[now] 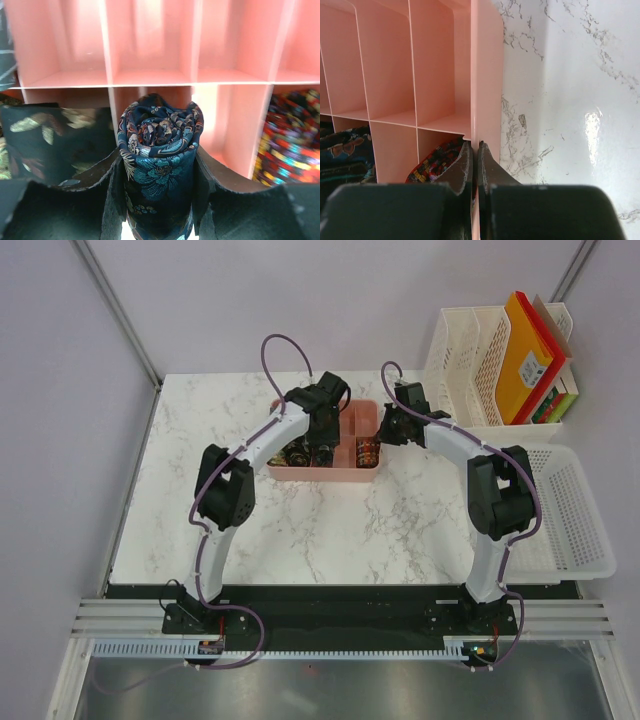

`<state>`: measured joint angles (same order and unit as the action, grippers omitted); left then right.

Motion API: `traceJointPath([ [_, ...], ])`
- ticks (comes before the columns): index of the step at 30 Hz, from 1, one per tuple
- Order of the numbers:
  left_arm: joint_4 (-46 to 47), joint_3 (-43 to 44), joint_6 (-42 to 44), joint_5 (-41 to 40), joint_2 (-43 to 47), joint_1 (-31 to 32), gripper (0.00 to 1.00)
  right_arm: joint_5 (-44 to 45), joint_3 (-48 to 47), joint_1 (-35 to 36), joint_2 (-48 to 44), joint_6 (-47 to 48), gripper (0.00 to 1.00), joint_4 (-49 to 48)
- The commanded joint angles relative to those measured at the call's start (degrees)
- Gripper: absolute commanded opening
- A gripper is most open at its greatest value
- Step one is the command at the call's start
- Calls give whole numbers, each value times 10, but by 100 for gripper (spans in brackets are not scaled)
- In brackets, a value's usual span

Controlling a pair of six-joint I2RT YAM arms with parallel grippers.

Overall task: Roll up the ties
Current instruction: Place the tie in the storage box.

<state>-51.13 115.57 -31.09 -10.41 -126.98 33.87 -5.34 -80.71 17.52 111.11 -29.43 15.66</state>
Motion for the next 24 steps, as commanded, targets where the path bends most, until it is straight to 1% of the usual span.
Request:
traceJointPath([
  [1,9,42,30,-17,4,30,2,-39,-7,16,17,-17,0,23],
  [10,3,2,16,-29,-9,29,2,-36,-2,16,14,-18,0,23],
  [17,2,-21,10,-27,-4,-1,2,-40,-3,16,17,-16,0,22],
  [24,2,-15,10,-25,-9,0,2,-41,-6,16,23,-19,0,24],
])
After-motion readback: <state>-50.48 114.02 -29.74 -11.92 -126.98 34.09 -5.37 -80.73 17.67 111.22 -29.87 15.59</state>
